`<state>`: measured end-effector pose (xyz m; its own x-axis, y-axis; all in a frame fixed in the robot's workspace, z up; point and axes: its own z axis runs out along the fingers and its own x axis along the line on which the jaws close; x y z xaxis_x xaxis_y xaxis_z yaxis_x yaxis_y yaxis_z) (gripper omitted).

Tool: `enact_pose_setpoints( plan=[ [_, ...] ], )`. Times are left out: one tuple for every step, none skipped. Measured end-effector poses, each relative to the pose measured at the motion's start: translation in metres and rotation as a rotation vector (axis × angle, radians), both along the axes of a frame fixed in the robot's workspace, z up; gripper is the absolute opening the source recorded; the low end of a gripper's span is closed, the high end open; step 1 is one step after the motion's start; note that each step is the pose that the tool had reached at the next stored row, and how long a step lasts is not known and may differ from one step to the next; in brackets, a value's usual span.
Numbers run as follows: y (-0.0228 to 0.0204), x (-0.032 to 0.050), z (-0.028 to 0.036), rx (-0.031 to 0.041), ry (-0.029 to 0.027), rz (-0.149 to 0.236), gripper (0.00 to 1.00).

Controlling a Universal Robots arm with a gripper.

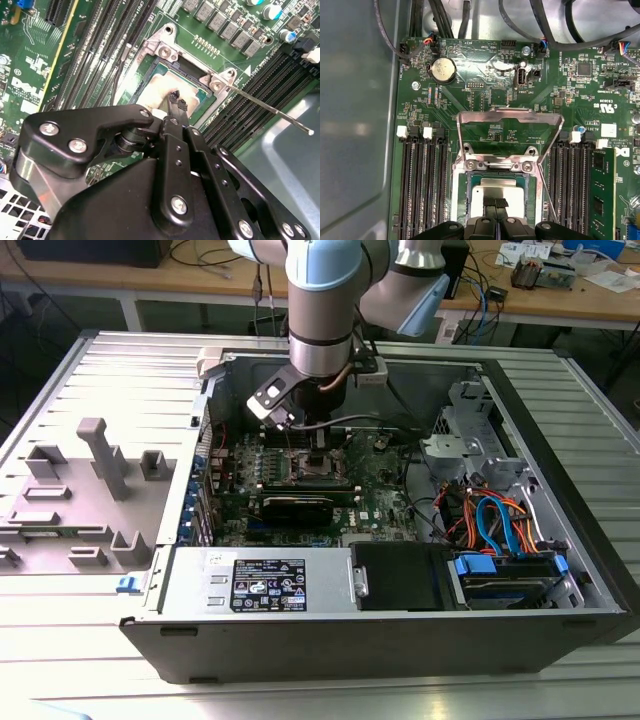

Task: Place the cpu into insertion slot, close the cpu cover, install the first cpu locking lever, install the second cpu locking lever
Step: 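Place the cpu into insertion slot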

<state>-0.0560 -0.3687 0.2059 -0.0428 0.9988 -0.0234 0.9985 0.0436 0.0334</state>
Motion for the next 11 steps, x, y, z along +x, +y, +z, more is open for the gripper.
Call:
enact_pose_setpoints(
  plan=[
    [-0.0001, -0.0001, -0.0006, -0.0005, 0.0003, 0.000, 0.11],
    [-0.0001, -0.0001, -0.0009, -0.0003, 0.0002, 0.000, 0.11],
    [-0.0001, -0.0001, -0.0010, -0.0001, 0.0000, 0.000, 0.11],
    [0.0000, 0.0000, -0.0012, 0.0001, -0.0001, 0.000, 0.11],
    [0.0000, 0.0000, -0.0012, 0.0004, -0.0002, 0.000, 0.11],
    [0.0001, 0.0000, -0.0005, 0.0008, -0.0005, 0.000, 0.11],
    [0.0003, 0.0001, 0.0027, 0.0017, -0.0009, 0.000, 0.11],
    [0.0001, 0.0000, 0.0071, 0.0004, -0.0003, 0.000, 0.11],
    [0.0001, 0.0000, 0.0113, -0.0001, -0.0002, 0.000, 0.11],
    [0.0000, 0.0000, 0.0141, -0.0005, -0.0002, 0.000, 0.11],
    [0.0001, 0.0000, 0.0168, -0.0006, -0.0002, 0.000, 0.11]
  ],
)
